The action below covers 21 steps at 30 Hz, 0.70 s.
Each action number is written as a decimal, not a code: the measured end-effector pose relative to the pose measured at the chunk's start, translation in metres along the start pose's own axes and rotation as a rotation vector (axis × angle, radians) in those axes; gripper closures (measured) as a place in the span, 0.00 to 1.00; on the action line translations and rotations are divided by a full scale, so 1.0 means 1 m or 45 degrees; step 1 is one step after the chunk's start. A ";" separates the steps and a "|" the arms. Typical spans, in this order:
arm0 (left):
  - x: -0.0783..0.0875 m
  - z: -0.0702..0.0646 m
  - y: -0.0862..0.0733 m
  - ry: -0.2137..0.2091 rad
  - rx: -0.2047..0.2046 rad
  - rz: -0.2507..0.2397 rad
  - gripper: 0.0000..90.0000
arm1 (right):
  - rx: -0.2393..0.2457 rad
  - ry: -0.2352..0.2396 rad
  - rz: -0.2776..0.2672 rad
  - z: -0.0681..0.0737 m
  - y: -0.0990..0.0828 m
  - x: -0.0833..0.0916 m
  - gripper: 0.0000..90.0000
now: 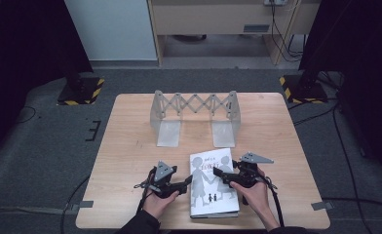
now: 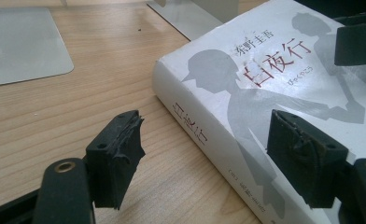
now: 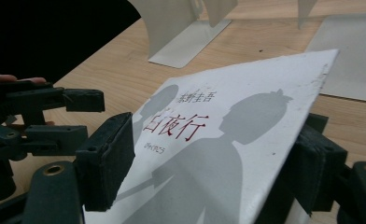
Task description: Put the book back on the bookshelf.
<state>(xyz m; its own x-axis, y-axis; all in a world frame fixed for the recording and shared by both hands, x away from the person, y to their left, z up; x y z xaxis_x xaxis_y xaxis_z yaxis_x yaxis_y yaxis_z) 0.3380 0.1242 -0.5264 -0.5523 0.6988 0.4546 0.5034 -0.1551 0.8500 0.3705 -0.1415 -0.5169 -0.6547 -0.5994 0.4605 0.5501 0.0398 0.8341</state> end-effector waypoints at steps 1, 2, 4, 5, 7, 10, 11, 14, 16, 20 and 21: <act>0.000 0.000 0.000 -0.002 0.001 0.000 0.29 | 0.001 0.002 0.003 0.001 0.000 0.000 0.27; 0.000 0.000 0.000 -0.002 0.001 0.000 0.29 | 0.001 0.002 0.003 0.001 0.000 0.000 0.27; 0.000 0.000 0.000 -0.004 0.004 -0.005 0.29 | -0.003 0.011 0.013 0.002 -0.001 -0.001 0.27; 0.000 0.000 0.000 -0.005 0.004 -0.007 0.29 | -0.005 0.014 0.024 0.003 -0.003 -0.002 0.27; 0.001 0.000 0.000 -0.005 0.003 -0.009 0.29 | 0.004 0.009 0.032 0.003 -0.004 -0.003 0.27; 0.001 0.001 0.000 -0.007 0.004 -0.012 0.29 | -0.001 0.007 0.039 0.002 -0.005 -0.003 0.27; 0.001 0.001 0.000 -0.008 0.008 -0.014 0.29 | -0.012 0.016 0.049 0.003 -0.006 -0.004 0.28; 0.002 0.002 0.001 -0.007 0.016 -0.018 0.28 | -0.043 0.080 0.064 0.006 -0.008 -0.009 0.31; 0.003 0.004 0.001 0.001 0.024 -0.020 0.28 | -0.033 0.069 0.074 0.009 -0.009 -0.012 0.29; 0.003 0.005 0.001 -0.004 0.032 -0.027 0.28 | -0.044 0.076 0.078 0.007 -0.008 -0.011 0.32; 0.003 0.006 0.001 -0.004 0.036 -0.029 0.28 | -0.046 0.072 0.078 0.007 -0.008 -0.011 0.34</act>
<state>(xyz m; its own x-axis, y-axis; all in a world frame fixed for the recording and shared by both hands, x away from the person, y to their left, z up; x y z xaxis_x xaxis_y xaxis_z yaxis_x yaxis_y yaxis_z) 0.3404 0.1304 -0.5254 -0.5615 0.7042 0.4346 0.5096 -0.1195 0.8521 0.3695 -0.1292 -0.5269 -0.5893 -0.6410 0.4917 0.6075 0.0496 0.7927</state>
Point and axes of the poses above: each handheld gripper's, and its own axes: x roughly backward along the jaws, y roughly out of its top, z roughly to its left, the point moved 2 cm from there along -x, roughly forward along the jaws, and after that the axes turned 9 degrees about -y, right-handed, at the moved point
